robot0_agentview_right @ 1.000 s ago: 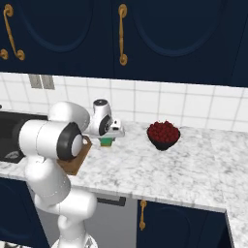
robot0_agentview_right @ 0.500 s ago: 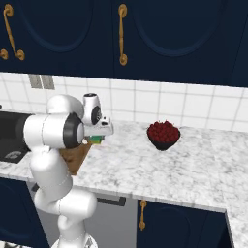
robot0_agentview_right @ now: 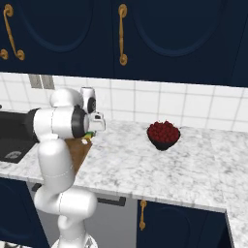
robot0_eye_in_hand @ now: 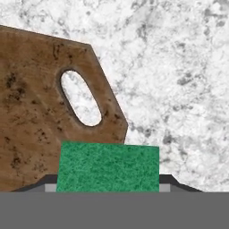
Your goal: Pick up the sponge from the counter and clean the cutting board by briefly scrubbing or pressing down on the cutting board. Once finished, release the sponge.
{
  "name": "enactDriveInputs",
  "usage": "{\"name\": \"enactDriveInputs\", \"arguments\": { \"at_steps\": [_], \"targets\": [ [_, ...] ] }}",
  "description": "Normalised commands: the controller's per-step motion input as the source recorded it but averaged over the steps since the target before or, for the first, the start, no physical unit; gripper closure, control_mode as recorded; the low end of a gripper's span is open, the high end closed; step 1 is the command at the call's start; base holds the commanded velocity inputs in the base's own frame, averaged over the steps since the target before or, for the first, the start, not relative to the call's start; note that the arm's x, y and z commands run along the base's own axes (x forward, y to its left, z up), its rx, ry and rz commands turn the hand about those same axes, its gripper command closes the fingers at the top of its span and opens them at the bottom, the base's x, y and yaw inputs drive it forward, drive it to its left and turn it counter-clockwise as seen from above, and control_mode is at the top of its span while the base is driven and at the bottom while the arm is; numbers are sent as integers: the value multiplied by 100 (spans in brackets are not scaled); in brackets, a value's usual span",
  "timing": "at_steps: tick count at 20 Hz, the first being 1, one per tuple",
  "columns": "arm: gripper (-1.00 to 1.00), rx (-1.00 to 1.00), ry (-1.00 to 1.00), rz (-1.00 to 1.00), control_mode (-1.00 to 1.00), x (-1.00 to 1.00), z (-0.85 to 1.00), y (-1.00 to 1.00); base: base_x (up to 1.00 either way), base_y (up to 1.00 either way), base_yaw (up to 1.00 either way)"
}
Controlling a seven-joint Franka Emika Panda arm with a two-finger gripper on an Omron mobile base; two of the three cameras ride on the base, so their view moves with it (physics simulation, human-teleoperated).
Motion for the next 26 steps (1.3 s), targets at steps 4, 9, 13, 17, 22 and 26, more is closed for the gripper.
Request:
{"name": "enactDriveInputs", "arguments": {
  "at_steps": [4,9,13,17,22,26],
  "targets": [
    [100,0,-5,0,-100,-6,0,3,0,0,0],
    [100,-6,-18,0,-100,-32,-30,41,0,0,0],
    [100,-4,-20,0,-100,-46,-40,44,0,0,0],
    [100,-1,-17,0,-100,-47,-40,26,0,0,0],
    [100,0,-13,-1,-100,-5,-33,24,0,0,0],
    [100,0,-3,0,-100,1,-24,21,0,0,0]
  ]
}}
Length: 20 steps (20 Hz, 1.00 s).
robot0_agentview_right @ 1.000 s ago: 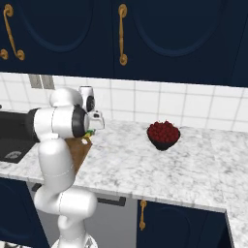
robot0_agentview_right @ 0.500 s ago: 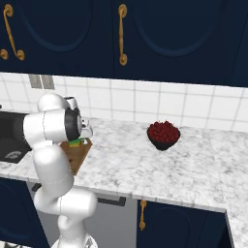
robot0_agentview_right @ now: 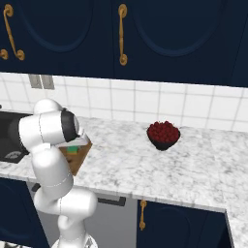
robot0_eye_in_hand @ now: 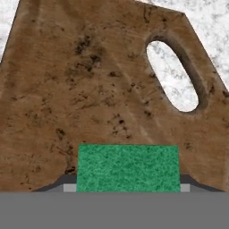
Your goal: Pick up the sponge from the counter and clean the cutting board by briefly scrubbing or pressing down on the cutting board. Once finished, release the sponge.
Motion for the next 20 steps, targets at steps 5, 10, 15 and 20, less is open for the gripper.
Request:
{"name": "enactDriveInputs", "arguments": {
  "at_steps": [5,10,15,20],
  "targets": [
    [100,0,0,0,-100,3,-25,16,0,0,0],
    [100,0,0,-1,-100,12,-10,38,0,0,0],
    [100,0,0,-1,-100,26,-13,54,0,0,0],
    [100,0,0,-1,-100,31,-21,59,0,0,0]
  ]
}}
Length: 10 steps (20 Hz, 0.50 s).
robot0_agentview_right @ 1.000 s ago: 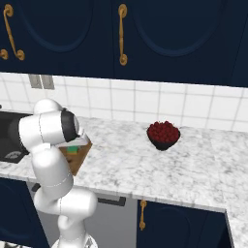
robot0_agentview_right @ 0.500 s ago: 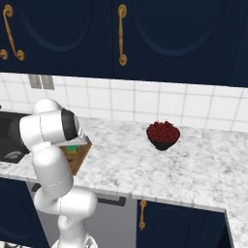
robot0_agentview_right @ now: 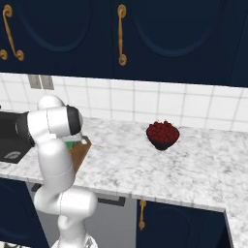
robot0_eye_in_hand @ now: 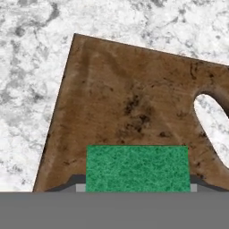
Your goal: Pick up the sponge from the counter and clean the cutting board by briefly scrubbing or pressing down on the cutting board. Once finished, release the sponge.
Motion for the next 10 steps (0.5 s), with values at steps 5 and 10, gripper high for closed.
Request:
{"name": "enactDriveInputs", "arguments": {
  "at_steps": [5,10],
  "targets": [
    [100,0,0,-1,-100,40,-33,53,0,0,0],
    [100,0,0,-1,-100,-14,-30,2,0,0,0]
  ]
}}
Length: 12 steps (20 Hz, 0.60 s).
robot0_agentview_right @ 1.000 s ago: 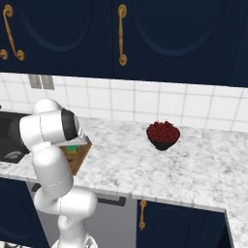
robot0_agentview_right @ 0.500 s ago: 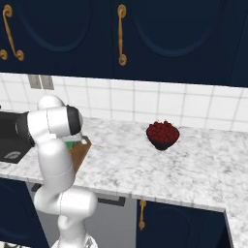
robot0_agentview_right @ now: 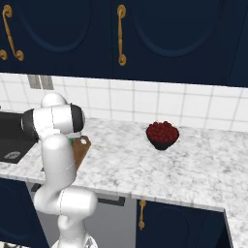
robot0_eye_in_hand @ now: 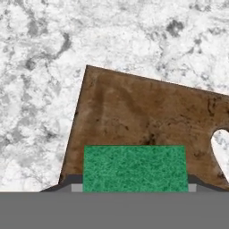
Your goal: Pick up the sponge from the counter and clean the cutting board by briefly scrubbing or pressing down on the cutting board. Once finished, release the sponge.
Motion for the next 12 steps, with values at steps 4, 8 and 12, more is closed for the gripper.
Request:
{"name": "enactDriveInputs", "arguments": {
  "at_steps": [4,8,12],
  "targets": [
    [100,0,-1,0,-100,-92,-32,-18,0,0,0],
    [100,0,-5,0,-100,-100,-35,-14,0,0,0],
    [100,0,-4,0,-100,-100,-43,-5,0,0,0]
  ]
}}
